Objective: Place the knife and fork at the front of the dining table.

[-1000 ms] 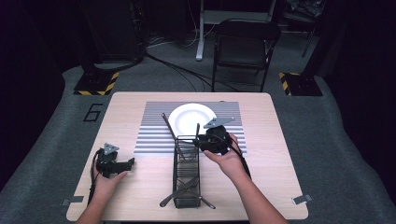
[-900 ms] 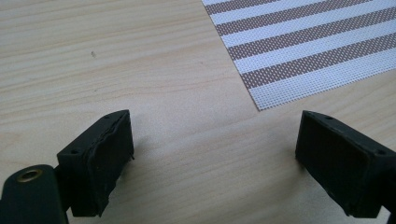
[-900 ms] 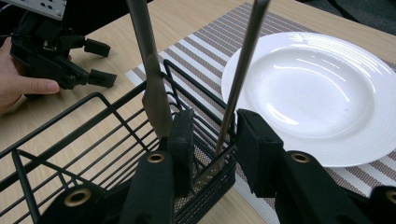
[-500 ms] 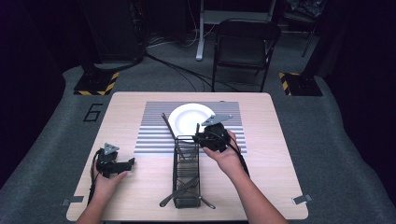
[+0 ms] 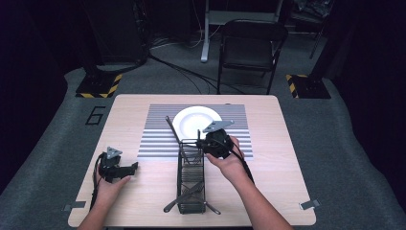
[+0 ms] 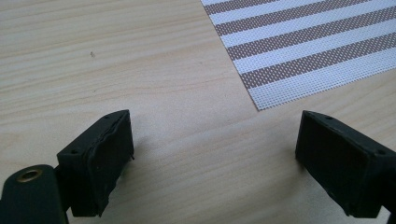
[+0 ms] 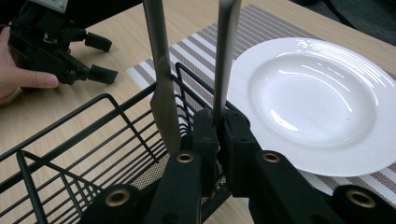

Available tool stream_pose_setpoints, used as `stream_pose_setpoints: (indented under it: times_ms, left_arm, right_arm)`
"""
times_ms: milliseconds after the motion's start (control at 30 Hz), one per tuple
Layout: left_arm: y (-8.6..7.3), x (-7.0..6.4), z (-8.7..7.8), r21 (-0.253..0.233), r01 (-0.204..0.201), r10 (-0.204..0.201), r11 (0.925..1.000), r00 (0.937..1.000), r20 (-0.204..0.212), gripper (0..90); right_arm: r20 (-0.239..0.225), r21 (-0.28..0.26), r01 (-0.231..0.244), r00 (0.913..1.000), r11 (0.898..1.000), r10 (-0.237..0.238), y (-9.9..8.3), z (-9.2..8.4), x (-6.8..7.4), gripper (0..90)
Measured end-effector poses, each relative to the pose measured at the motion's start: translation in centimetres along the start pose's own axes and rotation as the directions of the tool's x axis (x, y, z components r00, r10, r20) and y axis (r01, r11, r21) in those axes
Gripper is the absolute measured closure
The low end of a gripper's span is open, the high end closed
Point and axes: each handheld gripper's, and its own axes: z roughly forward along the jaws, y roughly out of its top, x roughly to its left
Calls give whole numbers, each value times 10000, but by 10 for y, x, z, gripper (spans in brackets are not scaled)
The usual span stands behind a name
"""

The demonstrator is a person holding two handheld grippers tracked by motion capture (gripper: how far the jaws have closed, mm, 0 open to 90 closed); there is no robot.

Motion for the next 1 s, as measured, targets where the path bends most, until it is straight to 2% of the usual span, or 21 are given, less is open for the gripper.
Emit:
stream_pose_setpoints:
  times_ms: [333,400,500,667,1000]
  left_arm:
    - [0,0,0,2,2,-2,10000,10000,2,110]
    - [0,0,0,-6,-9,9,10000,10000,-5,111]
    - [0,0,0,3,-3,3,10000,10000,2,111]
    - [0,0,0,0,-2,2,10000,10000,-3,111]
    - [0,0,0,-9,-9,9,10000,10000,-4,110]
  right_arm:
    - [238,314,197,9995,9993,-204,-1,7,7,856]
    - [294,378,493,9983,9981,-504,-2,10,8,856]
    - [318,496,429,9985,9978,-445,-2,11,10,857]
    - [433,441,646,9968,9969,-665,-4,15,10,859]
    - [548,480,611,9965,9970,-637,-4,15,10,871]
